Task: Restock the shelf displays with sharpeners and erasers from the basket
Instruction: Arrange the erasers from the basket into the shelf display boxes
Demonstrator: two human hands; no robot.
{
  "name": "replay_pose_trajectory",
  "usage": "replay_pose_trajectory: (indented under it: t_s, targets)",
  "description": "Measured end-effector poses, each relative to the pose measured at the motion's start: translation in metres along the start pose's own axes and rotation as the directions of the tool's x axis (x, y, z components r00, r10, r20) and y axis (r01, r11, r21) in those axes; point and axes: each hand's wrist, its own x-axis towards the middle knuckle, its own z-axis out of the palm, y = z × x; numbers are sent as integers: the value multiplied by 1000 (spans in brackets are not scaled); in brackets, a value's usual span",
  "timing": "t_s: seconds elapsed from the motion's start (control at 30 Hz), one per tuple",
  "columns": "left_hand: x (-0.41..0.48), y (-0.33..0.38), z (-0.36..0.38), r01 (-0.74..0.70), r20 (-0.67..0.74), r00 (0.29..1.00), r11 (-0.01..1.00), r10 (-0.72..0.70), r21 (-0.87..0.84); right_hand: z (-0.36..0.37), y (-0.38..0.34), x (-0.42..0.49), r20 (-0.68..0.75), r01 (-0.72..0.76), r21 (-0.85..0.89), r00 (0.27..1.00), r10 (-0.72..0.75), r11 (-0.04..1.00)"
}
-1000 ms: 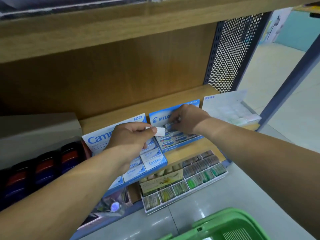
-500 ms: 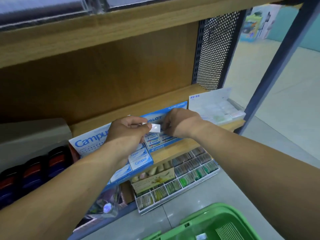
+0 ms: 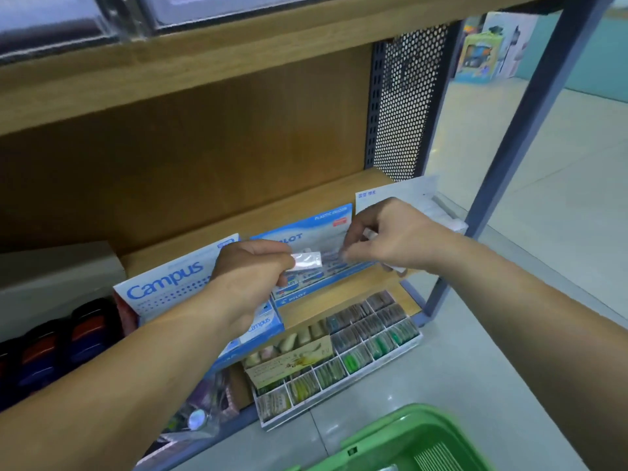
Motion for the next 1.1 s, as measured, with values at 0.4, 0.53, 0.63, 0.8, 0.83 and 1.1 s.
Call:
replay_pose_trajectory:
  t_s: [0.4,0.53,0.63,0.8,0.83,1.1]
  targets:
    - [43,37,127,-218,73,975,961,208,171,-35,137,-26,-349,-217,135,903,252,967]
    - [56,34,140,-241,116,969,940,219,242,-26,148,-23,-384,-128,206,901,200,970]
    - [58,35,139,-282,165,956,916,243,284,-24,152,-19,-408,-86,258,893,189,962]
    - [62,36,140,-344,238,931,882,276,321,-24,155,-14,-386,-116,217,902,194,969]
    - [63,36,141,-347,259,928,876,269,335,-25,155,-13,-380,-127,203,904,198,971]
    - [66,37,141,-415,336,899,789,280,453,-22,151,-15,-364,-152,207,905,220,966]
